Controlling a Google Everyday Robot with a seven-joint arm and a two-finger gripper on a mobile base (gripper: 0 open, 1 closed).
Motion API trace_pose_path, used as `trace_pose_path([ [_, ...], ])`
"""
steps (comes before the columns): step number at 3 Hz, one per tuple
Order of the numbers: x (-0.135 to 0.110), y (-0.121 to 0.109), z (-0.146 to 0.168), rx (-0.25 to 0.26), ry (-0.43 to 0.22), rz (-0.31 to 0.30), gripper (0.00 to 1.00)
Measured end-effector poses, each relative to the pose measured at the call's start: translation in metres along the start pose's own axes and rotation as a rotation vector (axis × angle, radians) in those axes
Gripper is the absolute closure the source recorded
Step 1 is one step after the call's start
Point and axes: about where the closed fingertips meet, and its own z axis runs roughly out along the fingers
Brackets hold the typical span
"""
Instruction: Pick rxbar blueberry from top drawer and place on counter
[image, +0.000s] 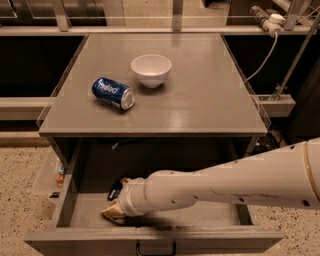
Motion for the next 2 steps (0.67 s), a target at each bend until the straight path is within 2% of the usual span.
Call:
trace_pose_path([
  [1,0.0,0.0,0.0,0.0,0.0,0.0,1.0],
  [2,0.0,0.0,0.0,0.0,0.0,0.0,1.0],
])
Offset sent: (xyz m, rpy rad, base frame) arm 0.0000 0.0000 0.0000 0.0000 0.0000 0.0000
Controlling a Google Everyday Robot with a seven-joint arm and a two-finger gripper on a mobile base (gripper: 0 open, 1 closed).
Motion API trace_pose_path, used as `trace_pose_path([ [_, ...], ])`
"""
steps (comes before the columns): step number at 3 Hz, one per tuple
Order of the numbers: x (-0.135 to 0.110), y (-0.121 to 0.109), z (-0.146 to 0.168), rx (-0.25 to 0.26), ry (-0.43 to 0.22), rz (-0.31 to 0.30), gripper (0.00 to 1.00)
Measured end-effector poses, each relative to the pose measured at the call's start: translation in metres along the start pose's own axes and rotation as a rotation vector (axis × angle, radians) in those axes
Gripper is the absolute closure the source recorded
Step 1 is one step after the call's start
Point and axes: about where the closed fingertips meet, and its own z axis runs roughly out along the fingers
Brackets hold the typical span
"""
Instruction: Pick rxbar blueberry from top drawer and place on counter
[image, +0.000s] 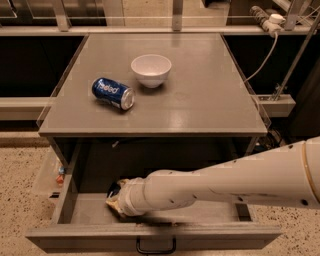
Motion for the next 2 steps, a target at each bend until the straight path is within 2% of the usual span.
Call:
trace_pose_path([
  [2,-0.0082,0.0001,-0.0052,0.0,0.0,0.0,1.0],
])
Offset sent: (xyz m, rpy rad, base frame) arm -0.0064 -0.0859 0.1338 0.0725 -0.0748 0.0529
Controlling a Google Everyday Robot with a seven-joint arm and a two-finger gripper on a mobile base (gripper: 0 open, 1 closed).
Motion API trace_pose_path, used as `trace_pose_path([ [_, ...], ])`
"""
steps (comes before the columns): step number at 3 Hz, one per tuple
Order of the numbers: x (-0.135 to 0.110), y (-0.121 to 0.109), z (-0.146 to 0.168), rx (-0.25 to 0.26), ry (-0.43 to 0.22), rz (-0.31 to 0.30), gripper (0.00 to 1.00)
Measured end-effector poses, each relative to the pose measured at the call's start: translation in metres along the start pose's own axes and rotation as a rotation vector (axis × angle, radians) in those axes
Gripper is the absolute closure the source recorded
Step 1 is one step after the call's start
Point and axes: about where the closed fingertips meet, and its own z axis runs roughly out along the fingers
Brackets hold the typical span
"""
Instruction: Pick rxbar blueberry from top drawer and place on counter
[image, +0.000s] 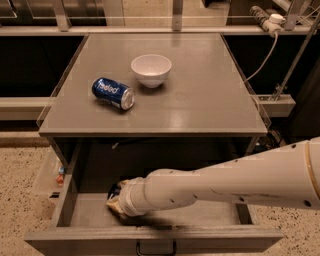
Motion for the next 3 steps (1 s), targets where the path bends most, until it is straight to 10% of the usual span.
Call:
trace_pose_path([
  [1,-0.005,-0.004,-0.022,0.007,-0.003,-0.007,1.0],
  [3,-0.067,-0.061,-0.199,0.174,-0.061,-0.075,1.0],
])
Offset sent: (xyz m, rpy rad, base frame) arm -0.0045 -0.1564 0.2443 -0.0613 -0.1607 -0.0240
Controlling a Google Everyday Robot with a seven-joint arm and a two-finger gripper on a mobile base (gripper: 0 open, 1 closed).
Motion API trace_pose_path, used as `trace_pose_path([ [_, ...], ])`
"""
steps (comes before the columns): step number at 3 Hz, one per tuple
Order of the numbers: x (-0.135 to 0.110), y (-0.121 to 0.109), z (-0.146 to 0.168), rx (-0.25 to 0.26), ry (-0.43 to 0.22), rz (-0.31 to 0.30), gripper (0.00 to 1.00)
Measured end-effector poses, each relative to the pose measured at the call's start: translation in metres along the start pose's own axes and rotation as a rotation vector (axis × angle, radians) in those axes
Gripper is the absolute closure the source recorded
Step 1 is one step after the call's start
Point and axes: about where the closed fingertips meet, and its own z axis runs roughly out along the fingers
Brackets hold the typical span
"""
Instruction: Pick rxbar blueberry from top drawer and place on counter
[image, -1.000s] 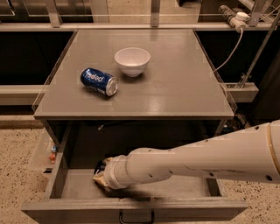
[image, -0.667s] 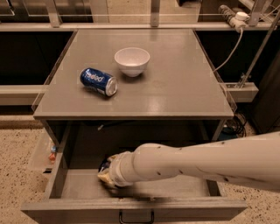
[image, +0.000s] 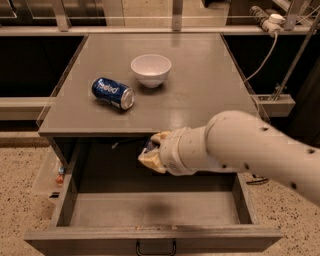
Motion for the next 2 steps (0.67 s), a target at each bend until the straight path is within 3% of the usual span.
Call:
trace_pose_path([
  [1,-0.0191,-0.031,-0.0676,-0.002,-0.003,-0.03,1.0],
  [2,-0.0201,-0.0313,-0.0682,-0.004,-0.004,-0.032,1.0],
])
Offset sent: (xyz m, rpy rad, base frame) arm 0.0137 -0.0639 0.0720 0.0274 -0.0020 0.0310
